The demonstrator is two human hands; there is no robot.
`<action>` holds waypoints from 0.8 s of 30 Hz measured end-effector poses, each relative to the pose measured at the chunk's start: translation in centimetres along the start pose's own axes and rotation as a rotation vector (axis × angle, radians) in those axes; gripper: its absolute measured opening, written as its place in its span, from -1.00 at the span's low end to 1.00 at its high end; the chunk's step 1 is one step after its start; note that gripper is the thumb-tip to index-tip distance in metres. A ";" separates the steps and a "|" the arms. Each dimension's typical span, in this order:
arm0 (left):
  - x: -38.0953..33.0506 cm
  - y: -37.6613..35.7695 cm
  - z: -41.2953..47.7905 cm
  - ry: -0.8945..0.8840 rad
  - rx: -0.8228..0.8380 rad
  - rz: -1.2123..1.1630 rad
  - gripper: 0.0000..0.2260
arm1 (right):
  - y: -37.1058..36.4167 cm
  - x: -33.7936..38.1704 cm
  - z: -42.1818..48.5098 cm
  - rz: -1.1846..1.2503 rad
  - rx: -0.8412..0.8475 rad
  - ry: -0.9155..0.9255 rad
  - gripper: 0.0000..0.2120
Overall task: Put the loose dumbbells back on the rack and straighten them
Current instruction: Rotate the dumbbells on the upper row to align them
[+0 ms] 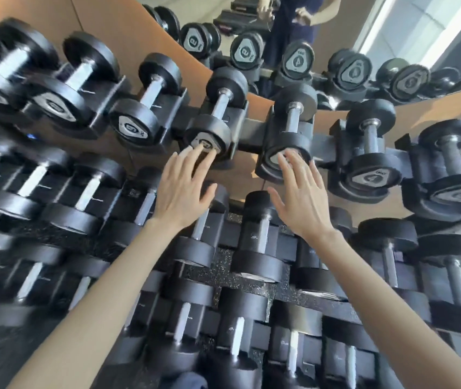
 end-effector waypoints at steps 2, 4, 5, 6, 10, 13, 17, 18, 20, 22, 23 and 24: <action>0.6 0.2 -1.8 0.016 0.046 0.027 -0.48 | -1.2 1.2 -1.5 0.023 0.059 -0.005 -0.41; 1.4 0.0 -3.2 0.029 0.100 0.049 -0.49 | -2.6 2.2 -2.7 0.032 0.116 -0.004 -0.40; 1.8 -0.3 -3.8 0.033 0.127 0.053 -0.49 | -3.3 2.6 -3.2 0.033 0.144 -0.005 -0.40; 2.3 -0.6 -4.3 0.036 0.149 0.050 -0.49 | -4.0 3.0 -3.5 0.035 0.172 -0.009 -0.39; 5.0 -2.5 -5.1 0.010 0.195 0.029 -0.51 | -6.7 4.3 -3.2 0.030 0.227 -0.027 -0.37; 7.5 -4.1 -3.3 -0.037 0.200 -0.004 -0.51 | -8.4 4.9 -0.9 0.028 0.201 -0.067 -0.37; 10.6 -6.5 1.6 -0.117 0.185 -0.075 -0.49 | -10.4 5.4 3.4 0.010 0.163 -0.115 -0.35; 11.2 -7.1 2.9 -0.146 0.173 -0.088 -0.49 | -10.9 5.5 4.4 0.009 0.158 -0.131 -0.34; 12.2 -8.3 5.6 -0.188 0.144 -0.116 -0.49 | -11.7 5.8 6.4 0.014 0.150 -0.166 -0.35; 12.8 -9.5 7.9 -0.211 0.127 -0.148 -0.50 | -12.4 6.0 8.0 0.005 0.145 -0.182 -0.36; 13.0 -10.1 9.0 -0.214 0.125 -0.167 -0.49 | -12.7 6.1 8.8 0.009 0.160 -0.192 -0.36; 13.0 -10.7 10.0 -0.214 0.128 -0.188 -0.48 | -13.2 6.1 9.4 0.021 0.184 -0.203 -0.36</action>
Point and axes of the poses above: each hand's wrist, its own z-axis towards the middle knuckle, its own y-axis out of the back of the hand, x = y × z, the point moved 1 cm from there along z, towards the middle knuckle, and after that the axes turned 12 degrees about -x, right-handed, at the moved point
